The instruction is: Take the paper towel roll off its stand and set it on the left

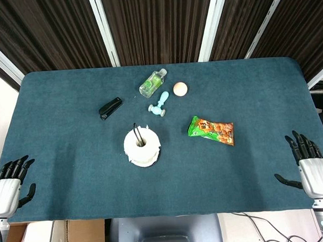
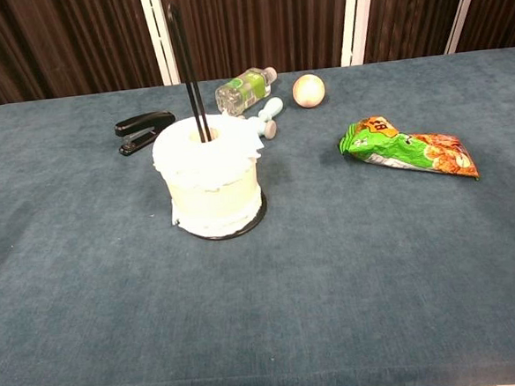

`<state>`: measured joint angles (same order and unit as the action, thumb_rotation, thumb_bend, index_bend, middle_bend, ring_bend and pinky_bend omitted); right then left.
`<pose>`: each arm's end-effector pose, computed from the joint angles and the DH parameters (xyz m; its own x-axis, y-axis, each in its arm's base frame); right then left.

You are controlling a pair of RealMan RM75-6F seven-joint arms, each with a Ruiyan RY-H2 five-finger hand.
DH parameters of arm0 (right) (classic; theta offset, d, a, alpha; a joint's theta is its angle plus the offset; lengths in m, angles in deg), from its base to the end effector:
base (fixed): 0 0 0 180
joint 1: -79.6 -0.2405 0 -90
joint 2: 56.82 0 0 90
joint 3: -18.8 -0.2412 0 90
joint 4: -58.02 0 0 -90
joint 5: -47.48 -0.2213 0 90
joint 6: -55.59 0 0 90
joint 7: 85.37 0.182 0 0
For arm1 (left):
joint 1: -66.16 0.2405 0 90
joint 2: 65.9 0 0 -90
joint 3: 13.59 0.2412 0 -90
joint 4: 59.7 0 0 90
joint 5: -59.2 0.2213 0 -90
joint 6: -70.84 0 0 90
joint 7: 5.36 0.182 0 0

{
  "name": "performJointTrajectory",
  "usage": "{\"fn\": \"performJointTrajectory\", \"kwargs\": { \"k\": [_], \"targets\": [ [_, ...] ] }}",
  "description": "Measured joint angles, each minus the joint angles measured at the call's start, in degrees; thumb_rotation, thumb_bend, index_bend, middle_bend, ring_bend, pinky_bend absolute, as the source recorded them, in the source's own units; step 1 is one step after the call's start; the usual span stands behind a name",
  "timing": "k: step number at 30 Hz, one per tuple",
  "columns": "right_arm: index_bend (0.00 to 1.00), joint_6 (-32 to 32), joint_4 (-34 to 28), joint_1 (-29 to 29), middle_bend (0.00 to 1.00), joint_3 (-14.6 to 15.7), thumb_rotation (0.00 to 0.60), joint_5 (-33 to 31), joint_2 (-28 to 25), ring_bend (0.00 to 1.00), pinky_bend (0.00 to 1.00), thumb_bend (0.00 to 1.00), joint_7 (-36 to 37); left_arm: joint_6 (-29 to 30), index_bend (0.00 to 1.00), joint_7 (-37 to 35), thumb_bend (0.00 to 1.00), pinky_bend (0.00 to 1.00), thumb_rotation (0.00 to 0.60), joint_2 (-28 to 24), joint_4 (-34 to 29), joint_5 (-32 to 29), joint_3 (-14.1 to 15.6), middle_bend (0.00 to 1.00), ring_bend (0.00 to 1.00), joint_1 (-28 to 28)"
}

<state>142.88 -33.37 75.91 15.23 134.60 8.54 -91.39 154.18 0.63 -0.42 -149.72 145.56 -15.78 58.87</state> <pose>-0.3002 -0.2153 0.1441 0.4851 0.0412 0.8735 -0.8741 -0.0063 0.4857 -0.3008 0.2296 0.1312 0.5060 0.0199 0.8623 0.8617 -0.0548 -0.5044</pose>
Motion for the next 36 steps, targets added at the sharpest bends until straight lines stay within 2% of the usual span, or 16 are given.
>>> {"fn": "performJointTrajectory", "kwargs": {
  "k": [10, 14, 16, 20, 23, 28, 36],
  "targets": [
    [0.01, 0.1, -0.6, 0.2, 0.02, -0.1, 0.6, -0.1, -0.2, 0.02, 0.23, 0.16, -0.1, -0.3, 0.14, 0.0, 0.47, 0.13, 0.6, 0.0, 0.2, 0.2, 0.0, 0.07, 0.1, -0.4],
    [0.01, 1.2, -0.5, 0.5, 0.02, 0.0, 0.6, 0.7, -0.2, 0.02, 0.23, 0.16, 0.7, 0.0, 0.02, -1.3, 0.47, 0.13, 0.6, 0.4, 1.0, 0.6, -0.2, 0.03, 0.04, -0.6],
    [0.0, 1.7, -0.2, 0.6, 0.02, 0.1, 0.6, 1.5, -0.2, 0.02, 0.23, 0.16, 1.2, 0.0, 0.0, -2.5, 0.48, 0.13, 0.6, 0.6, 1.4, 0.9, -0.3, 0.0, 0.01, -0.9],
    [0.0, 2.6, 0.7, 0.6, 0.01, 0.4, 0.6, 3.6, -0.5, 0.01, 0.23, 0.16, 2.7, -0.1, 0.0, -4.2, 0.43, 0.13, 0.6, 0.9, 2.4, 1.9, -0.7, 0.0, 0.0, -1.7],
    [0.0, 2.7, 1.3, 0.6, 0.0, 0.8, 0.6, 4.4, -0.8, 0.0, 0.22, 0.15, 3.7, -0.5, 0.0, -4.3, 0.36, 0.13, 0.6, 0.9, 2.2, 2.2, -0.7, 0.0, 0.0, -2.2],
    [0.0, 0.6, 0.5, 0.2, 0.0, 1.9, 0.6, 4.8, -2.8, 0.0, 0.22, 0.13, 4.0, -4.6, 0.0, -6.0, 0.33, 0.13, 0.6, 0.9, 0.8, 4.0, -0.5, 0.0, 0.0, -5.2],
    [0.0, 1.7, 0.5, 0.5, 0.0, 2.3, 0.6, 6.2, -3.6, 0.0, 0.22, 0.12, 6.0, -11.9, 0.0, -12.8, 0.33, 0.13, 0.6, 1.7, -1.4, 5.6, -0.1, 0.0, 0.0, -11.0]
  ]
}}
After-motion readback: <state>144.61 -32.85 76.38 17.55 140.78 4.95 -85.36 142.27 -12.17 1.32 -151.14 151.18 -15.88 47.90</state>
